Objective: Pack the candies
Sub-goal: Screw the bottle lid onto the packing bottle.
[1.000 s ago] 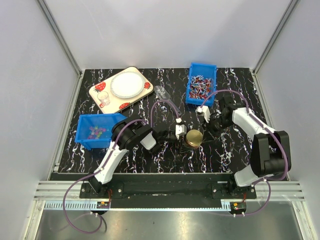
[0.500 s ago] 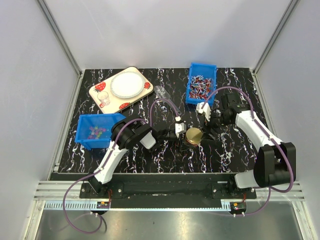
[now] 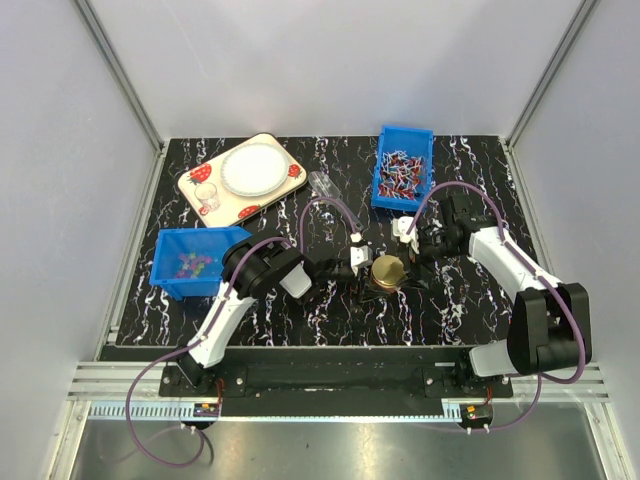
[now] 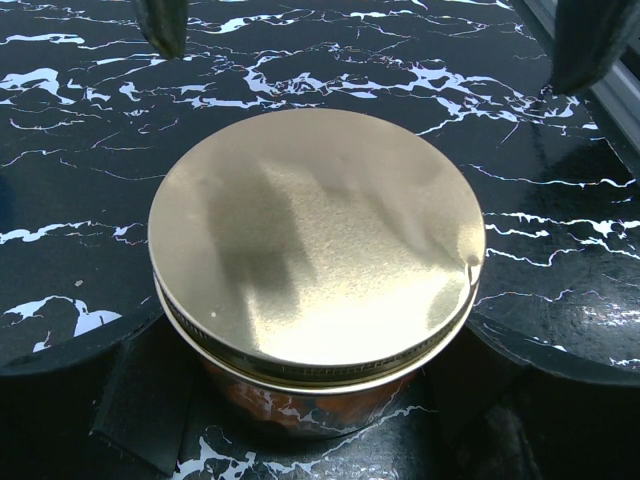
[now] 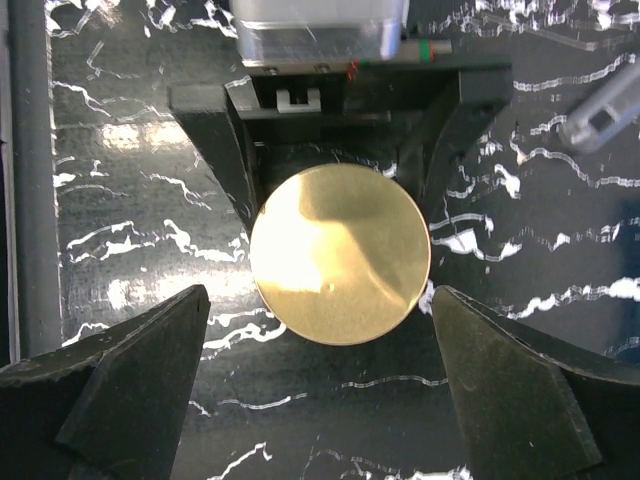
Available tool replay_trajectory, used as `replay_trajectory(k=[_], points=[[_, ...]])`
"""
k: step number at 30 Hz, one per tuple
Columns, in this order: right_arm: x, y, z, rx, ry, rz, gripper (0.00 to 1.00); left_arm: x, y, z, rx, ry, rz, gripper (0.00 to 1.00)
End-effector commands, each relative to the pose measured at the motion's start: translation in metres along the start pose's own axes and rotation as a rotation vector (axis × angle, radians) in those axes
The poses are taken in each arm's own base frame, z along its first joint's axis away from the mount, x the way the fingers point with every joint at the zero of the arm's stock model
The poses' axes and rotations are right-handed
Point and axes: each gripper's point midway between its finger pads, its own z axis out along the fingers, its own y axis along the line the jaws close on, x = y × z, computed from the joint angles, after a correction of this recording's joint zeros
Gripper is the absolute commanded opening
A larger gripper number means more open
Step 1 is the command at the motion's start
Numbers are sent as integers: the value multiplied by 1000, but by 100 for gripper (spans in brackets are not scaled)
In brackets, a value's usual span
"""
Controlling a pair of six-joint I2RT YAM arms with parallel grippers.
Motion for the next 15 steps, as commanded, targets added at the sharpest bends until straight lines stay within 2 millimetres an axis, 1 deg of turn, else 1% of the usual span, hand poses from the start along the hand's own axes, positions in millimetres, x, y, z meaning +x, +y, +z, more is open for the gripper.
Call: replay_trajectory(k=[1,11,15], points=[[-17,0,3,-32,-90,-62,98,6,3,0,-3,3,-10,62],[-6,3,19,-91,-115,-21,100,7,2,1,5,3,-10,62],[-5,-5,21,-87,-105,3,100,8,1,1,8,4,-11,62]])
